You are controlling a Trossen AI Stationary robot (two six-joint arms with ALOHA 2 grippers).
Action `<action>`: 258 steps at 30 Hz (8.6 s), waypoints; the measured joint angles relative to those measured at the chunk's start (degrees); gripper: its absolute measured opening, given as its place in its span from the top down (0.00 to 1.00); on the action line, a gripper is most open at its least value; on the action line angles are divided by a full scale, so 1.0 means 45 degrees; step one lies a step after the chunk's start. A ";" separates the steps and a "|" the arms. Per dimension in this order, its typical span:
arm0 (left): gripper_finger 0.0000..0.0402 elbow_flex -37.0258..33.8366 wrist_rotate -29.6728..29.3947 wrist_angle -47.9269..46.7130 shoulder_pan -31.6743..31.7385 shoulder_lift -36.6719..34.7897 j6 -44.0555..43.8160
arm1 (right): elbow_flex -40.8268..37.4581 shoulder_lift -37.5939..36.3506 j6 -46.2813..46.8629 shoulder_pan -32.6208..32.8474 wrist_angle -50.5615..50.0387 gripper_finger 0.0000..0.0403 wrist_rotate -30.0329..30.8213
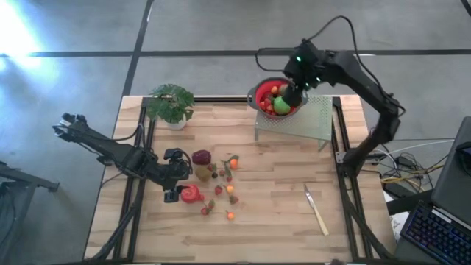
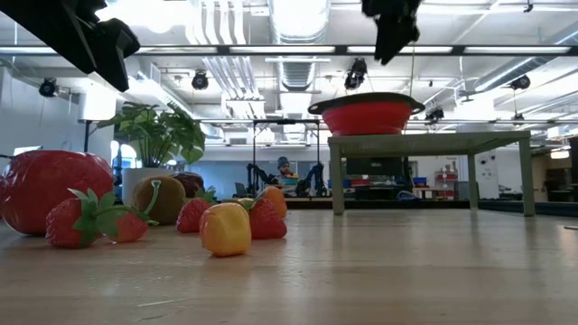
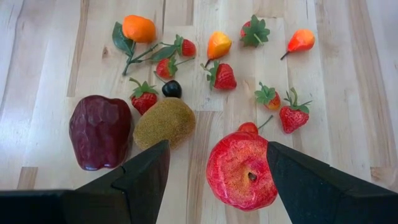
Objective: Pick & Place Fruit
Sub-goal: Put the strawberry into the strainer bowl on the shelf
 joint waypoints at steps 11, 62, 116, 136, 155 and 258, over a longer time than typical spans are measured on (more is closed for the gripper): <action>0.32 0.0000 0.0005 0.0000 -0.0005 0.0000 0.0000 | -0.7051 -0.5678 0.1430 0.3778 0.3717 0.81 -0.1224; 0.32 0.0000 0.0001 -0.0004 -0.0004 0.0000 0.0000 | -1.5303 -1.4385 -0.0270 0.4744 0.7014 0.97 -0.1229; 0.32 0.0000 -0.2385 0.3524 -0.0038 0.0103 -0.2965 | -1.5299 -1.4377 -0.0264 0.4744 0.7016 0.97 -0.1229; 0.32 0.1075 -0.3223 0.7800 0.1447 0.1328 0.2453 | -1.5299 -1.4381 -0.0264 0.4744 0.7012 0.97 -0.1229; 0.32 0.2254 -0.1141 0.7331 0.1028 0.4216 0.4658 | -1.5297 -1.4381 -0.0257 0.4744 0.7013 0.97 -0.1228; 0.60 0.2084 0.0271 0.4646 0.1277 0.9417 -0.1300 | -1.5294 -1.4381 -0.0259 0.4744 0.7011 0.97 -0.1229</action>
